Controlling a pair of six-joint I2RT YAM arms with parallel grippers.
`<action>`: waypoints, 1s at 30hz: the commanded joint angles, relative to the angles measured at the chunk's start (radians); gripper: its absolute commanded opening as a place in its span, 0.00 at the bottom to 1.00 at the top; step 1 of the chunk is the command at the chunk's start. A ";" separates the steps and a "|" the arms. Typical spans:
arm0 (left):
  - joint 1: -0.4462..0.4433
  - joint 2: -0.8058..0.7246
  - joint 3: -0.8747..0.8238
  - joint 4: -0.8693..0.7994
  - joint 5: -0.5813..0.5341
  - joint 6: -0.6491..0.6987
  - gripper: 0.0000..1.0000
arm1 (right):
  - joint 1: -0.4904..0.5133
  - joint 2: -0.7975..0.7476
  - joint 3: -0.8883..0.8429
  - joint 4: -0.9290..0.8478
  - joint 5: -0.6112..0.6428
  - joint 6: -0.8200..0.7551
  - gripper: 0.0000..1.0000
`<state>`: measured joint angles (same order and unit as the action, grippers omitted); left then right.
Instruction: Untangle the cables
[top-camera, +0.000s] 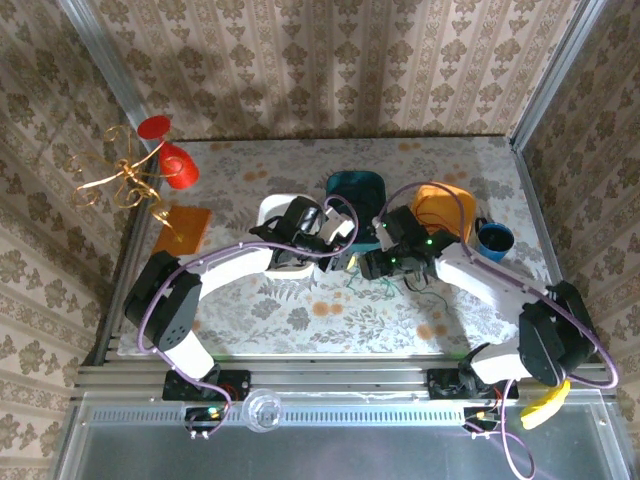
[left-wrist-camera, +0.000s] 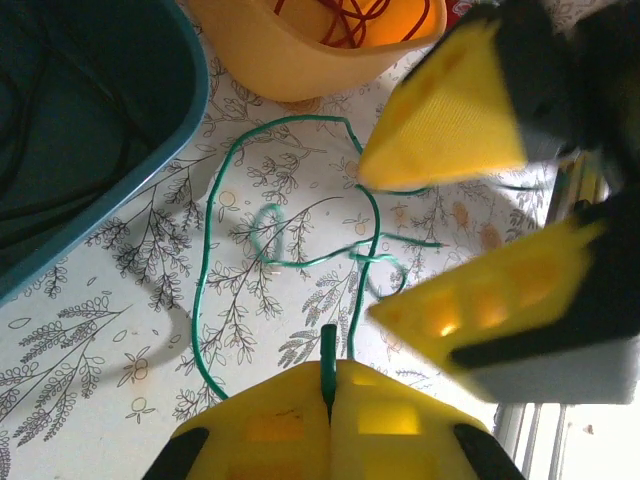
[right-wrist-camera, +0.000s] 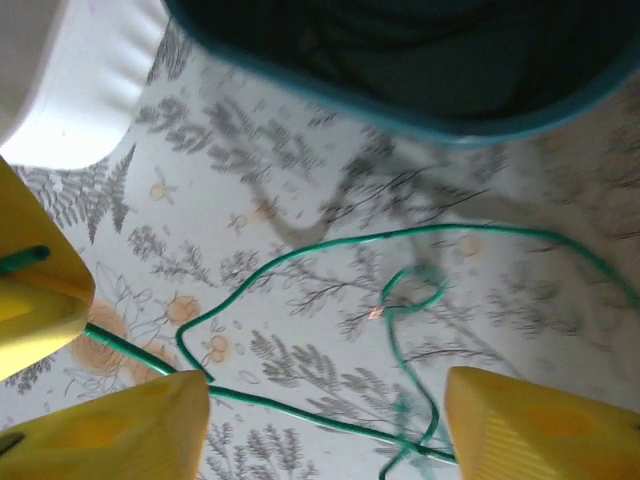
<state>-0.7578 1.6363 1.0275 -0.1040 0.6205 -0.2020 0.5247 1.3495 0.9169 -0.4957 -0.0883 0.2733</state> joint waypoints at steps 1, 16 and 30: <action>0.011 -0.036 -0.032 -0.006 0.007 0.006 0.00 | -0.042 -0.135 0.004 -0.032 0.110 0.026 0.71; 0.031 -0.036 -0.063 -0.001 0.013 0.006 0.00 | -0.040 -0.038 -0.026 -0.195 -0.095 0.027 0.53; 0.032 -0.045 -0.055 -0.017 0.016 0.004 0.00 | -0.036 0.288 0.008 -0.086 -0.052 0.003 0.39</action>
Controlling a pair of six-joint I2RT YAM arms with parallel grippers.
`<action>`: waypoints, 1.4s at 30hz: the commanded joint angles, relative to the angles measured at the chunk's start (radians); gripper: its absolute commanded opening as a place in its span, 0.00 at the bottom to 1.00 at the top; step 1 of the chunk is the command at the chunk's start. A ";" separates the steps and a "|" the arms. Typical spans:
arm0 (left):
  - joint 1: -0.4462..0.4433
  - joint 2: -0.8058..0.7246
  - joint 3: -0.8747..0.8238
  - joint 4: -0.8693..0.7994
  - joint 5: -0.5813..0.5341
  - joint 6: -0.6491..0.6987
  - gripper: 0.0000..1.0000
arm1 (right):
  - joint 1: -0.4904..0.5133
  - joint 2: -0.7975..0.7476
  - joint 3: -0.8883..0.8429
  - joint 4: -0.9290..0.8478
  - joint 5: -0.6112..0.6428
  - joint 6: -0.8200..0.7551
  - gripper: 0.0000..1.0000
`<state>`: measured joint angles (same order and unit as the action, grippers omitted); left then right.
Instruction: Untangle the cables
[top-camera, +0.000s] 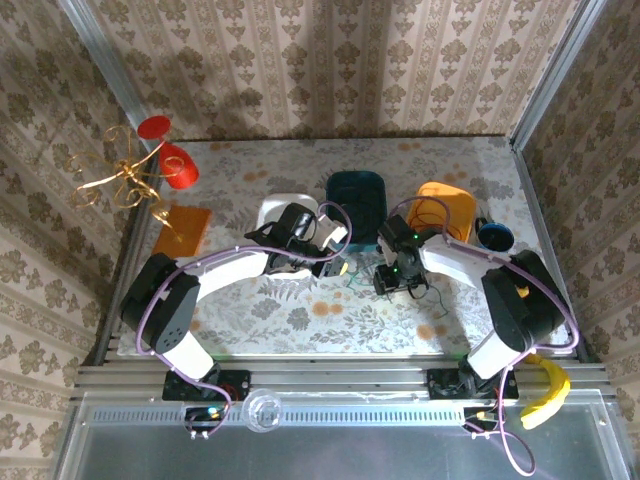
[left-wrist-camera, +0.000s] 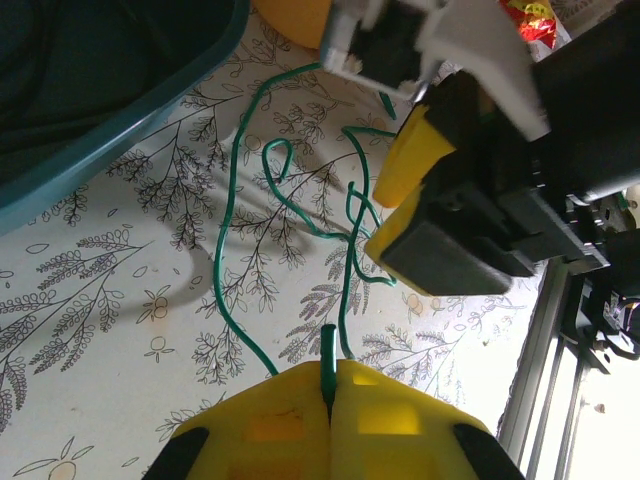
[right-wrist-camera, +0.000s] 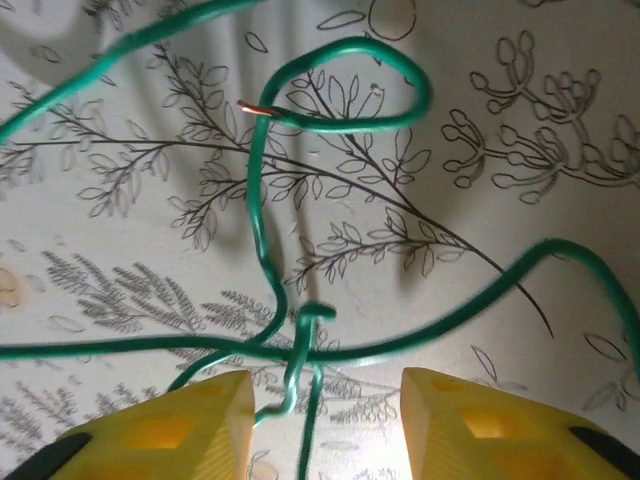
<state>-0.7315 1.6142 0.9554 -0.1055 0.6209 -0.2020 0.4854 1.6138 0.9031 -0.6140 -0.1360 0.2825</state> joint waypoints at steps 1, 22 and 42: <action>0.005 -0.023 0.016 -0.016 0.016 0.004 0.00 | 0.003 0.034 0.025 0.040 -0.006 -0.006 0.32; 0.025 -0.046 -0.028 -0.043 -0.054 0.030 0.00 | -0.198 -0.320 0.136 -0.270 -0.257 0.025 0.00; 0.218 -0.401 -0.096 -0.021 -0.141 -0.005 0.00 | -0.444 -0.551 0.211 -0.236 0.057 0.159 0.00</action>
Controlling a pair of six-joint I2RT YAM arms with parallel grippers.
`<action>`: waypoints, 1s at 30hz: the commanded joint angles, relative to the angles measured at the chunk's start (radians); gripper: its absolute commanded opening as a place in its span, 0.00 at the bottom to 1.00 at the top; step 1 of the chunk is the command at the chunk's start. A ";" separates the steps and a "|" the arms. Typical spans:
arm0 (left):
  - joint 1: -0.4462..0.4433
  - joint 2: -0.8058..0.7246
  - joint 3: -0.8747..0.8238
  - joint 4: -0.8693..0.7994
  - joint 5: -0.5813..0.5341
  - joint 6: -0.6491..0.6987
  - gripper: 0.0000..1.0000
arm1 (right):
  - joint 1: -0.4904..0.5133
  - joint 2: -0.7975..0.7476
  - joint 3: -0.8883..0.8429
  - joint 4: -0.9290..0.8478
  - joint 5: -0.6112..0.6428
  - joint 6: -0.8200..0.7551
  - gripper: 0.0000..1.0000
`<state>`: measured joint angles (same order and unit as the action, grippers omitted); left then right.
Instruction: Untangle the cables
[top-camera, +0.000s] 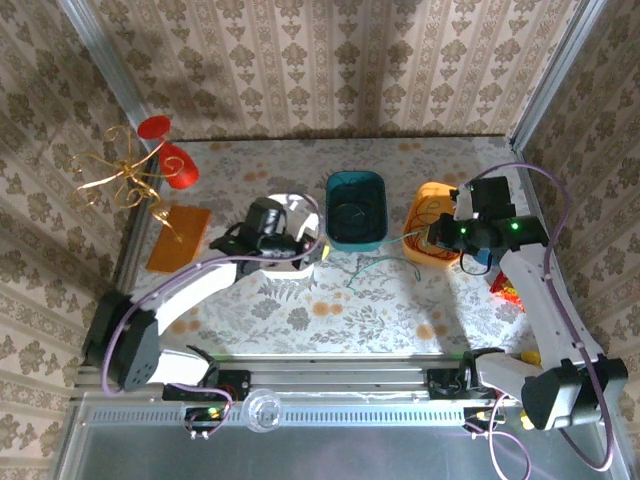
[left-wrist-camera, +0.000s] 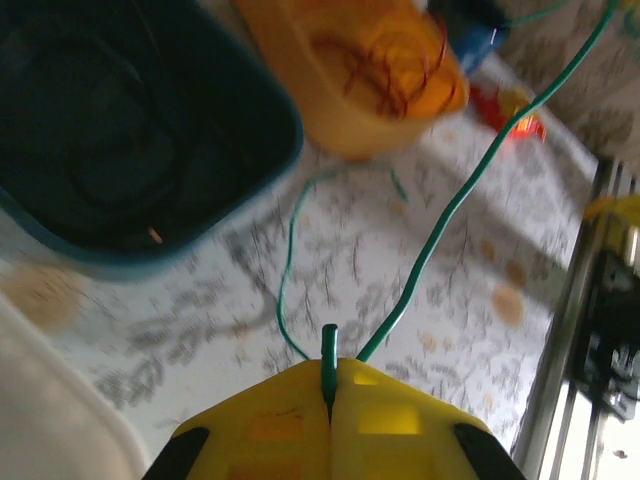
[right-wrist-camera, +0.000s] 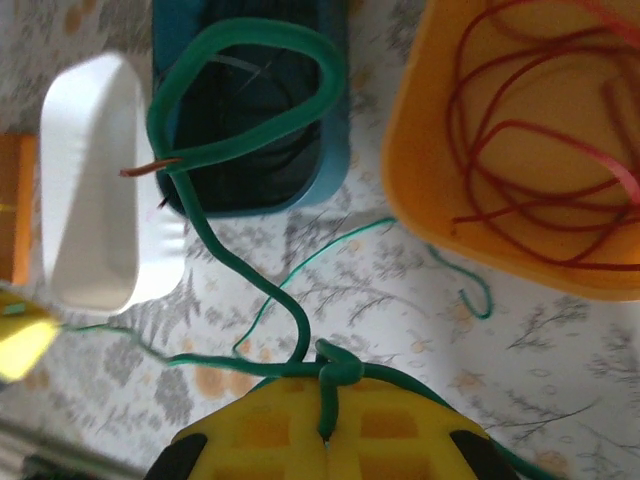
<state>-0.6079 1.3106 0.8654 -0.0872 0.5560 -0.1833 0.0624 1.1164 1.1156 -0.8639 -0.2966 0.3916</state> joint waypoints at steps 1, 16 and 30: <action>0.130 -0.130 0.009 -0.032 -0.073 -0.037 0.00 | -0.021 -0.064 -0.009 0.021 0.241 0.056 0.00; 0.536 -0.300 0.176 0.195 0.143 -0.309 0.00 | -0.070 -0.065 -0.082 0.081 0.333 0.133 0.00; 0.524 -0.427 0.088 -0.019 0.118 -0.200 0.00 | -0.062 -0.063 -0.108 0.128 0.238 0.106 0.00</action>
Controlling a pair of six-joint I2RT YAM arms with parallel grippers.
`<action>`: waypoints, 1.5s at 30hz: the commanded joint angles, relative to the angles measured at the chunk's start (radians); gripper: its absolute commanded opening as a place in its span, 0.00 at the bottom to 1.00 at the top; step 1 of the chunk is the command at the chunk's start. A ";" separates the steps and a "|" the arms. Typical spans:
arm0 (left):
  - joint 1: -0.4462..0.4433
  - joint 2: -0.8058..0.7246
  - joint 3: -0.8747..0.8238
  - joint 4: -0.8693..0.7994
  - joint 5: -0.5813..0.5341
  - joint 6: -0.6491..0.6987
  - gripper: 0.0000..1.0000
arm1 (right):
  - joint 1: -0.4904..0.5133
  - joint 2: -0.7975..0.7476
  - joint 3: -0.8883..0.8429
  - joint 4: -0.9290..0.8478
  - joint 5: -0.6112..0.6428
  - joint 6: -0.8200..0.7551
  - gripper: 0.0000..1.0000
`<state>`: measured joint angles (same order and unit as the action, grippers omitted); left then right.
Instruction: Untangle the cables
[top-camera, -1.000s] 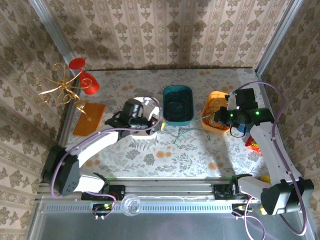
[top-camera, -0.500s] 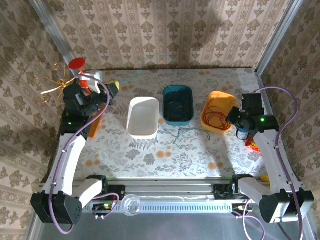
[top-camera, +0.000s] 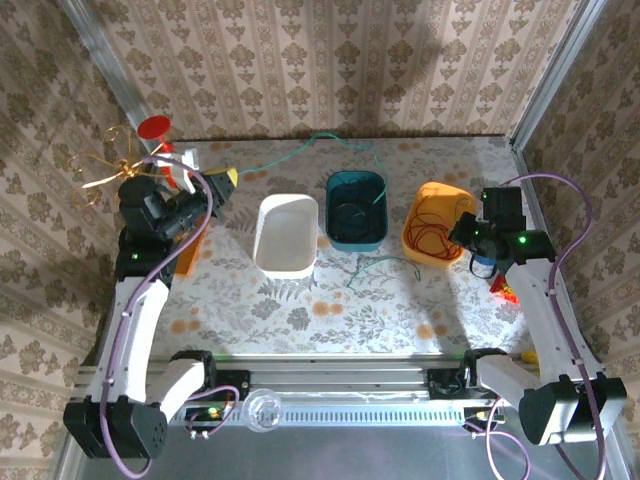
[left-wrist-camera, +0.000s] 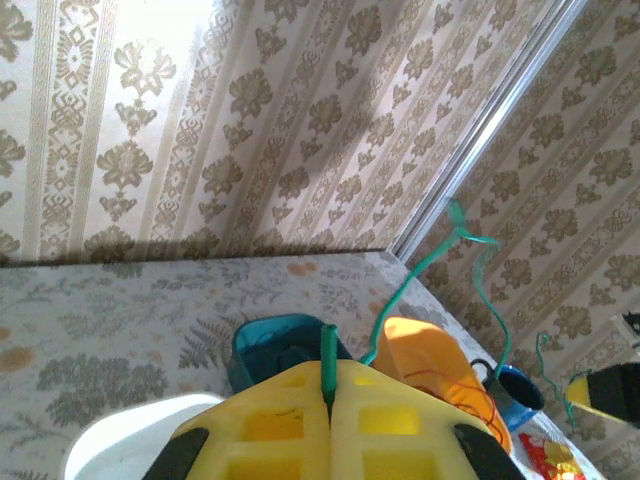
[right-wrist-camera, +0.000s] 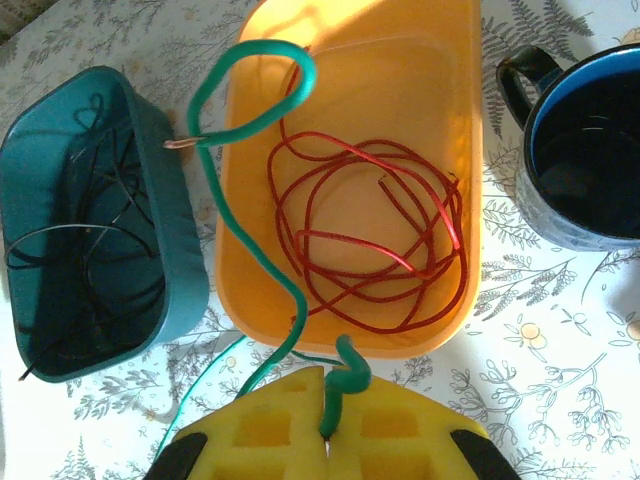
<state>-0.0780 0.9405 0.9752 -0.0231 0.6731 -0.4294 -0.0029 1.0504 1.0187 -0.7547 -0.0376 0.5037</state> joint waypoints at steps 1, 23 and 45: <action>-0.008 -0.077 -0.031 -0.109 -0.007 0.057 0.00 | 0.003 0.007 -0.014 0.021 -0.026 -0.009 0.00; -0.003 -0.374 -0.190 -0.549 -0.332 0.276 0.00 | 0.047 0.115 0.034 0.046 -0.064 -0.042 0.00; 0.001 -0.368 -0.064 -0.378 -0.438 0.117 0.00 | 0.081 0.128 0.021 0.069 -0.062 -0.048 0.00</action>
<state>-0.0834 0.5629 0.8875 -0.4374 0.2626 -0.2947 0.0708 1.1942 1.0264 -0.6964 -0.0906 0.4706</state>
